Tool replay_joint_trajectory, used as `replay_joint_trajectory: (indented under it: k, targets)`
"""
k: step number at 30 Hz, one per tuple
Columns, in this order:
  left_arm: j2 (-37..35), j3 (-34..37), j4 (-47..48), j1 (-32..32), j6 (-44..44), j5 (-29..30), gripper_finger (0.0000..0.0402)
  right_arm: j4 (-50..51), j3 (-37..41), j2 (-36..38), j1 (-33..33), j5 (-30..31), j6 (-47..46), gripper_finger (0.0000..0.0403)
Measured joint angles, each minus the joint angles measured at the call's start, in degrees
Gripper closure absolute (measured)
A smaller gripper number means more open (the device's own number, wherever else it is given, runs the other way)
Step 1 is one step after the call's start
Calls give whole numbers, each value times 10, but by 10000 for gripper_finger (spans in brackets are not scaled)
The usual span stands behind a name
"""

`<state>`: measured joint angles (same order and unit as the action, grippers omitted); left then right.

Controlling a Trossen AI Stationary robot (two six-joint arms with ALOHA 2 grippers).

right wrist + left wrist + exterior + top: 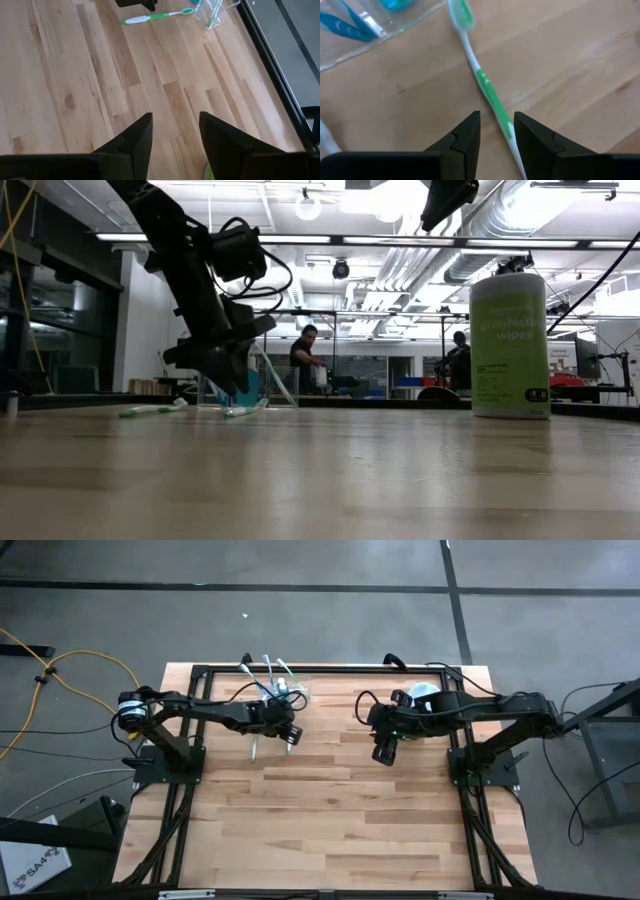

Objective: Pick & Place toothbrushing station
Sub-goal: Put the right green toothbrush into the right section of the transparent organizer

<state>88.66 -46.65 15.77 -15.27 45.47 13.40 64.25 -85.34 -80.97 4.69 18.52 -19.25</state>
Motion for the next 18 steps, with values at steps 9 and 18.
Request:
replay_joint_trajectory:
  k: [9,18]
  targets:
    - [0,0,-1,0,7,-28,286,0,0,0,0,0,0,250]
    - [3,0,-5,-31,7,-68,286,-2,0,0,10,-5,0,250]
